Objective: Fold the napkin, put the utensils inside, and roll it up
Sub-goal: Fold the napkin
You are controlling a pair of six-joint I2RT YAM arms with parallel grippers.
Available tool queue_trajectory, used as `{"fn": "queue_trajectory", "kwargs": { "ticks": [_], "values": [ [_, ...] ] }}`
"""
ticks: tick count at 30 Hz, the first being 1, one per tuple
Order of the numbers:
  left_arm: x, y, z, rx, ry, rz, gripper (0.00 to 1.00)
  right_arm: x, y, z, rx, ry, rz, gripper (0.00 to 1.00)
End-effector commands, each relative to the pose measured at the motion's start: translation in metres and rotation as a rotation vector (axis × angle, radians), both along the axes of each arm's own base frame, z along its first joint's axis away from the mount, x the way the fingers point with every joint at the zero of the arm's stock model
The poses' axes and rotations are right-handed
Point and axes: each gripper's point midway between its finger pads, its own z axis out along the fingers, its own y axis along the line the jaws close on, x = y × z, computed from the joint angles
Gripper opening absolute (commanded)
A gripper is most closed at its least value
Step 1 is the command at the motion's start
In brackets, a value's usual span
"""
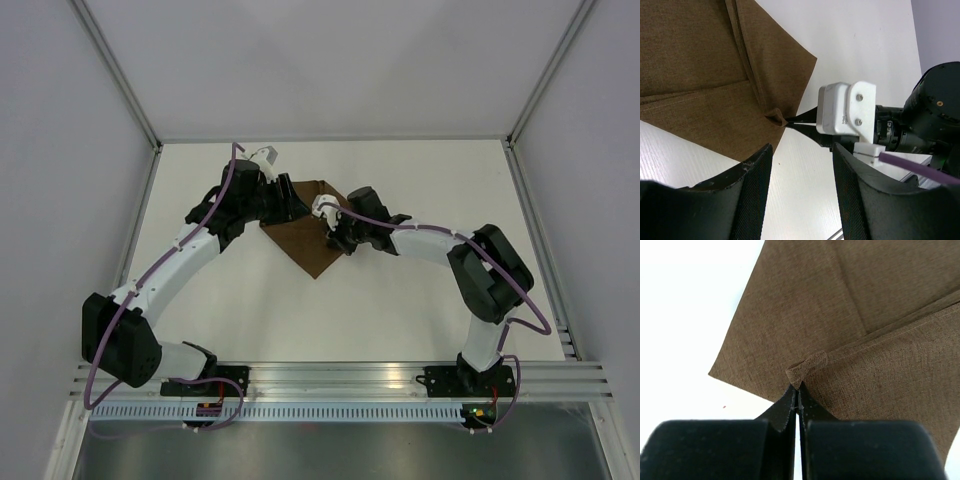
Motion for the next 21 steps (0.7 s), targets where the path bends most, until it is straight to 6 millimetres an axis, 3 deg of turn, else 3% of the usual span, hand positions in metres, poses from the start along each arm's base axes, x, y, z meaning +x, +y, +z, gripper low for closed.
{"fn": "queue_trajectory", "kwargs": {
  "ticks": [1,12,18,21],
  "values": [
    [-0.001,0.005,0.009,-0.022,-0.01,0.035,0.57,-0.004,0.009,0.014,0.02,-0.066,0.053,0.01],
    [-0.002,0.005,0.004,-0.018,-0.001,0.029,0.6,-0.016,0.02,0.003,0.001,-0.051,0.09,0.05],
    [-0.004,0.006,0.013,-0.022,-0.024,0.029,0.61,-0.025,0.031,0.003,0.01,-0.015,0.121,0.24],
    [-0.004,0.01,0.022,-0.027,-0.043,0.038,0.62,-0.03,0.033,0.0,0.012,0.004,0.136,0.26]
  ]
}}
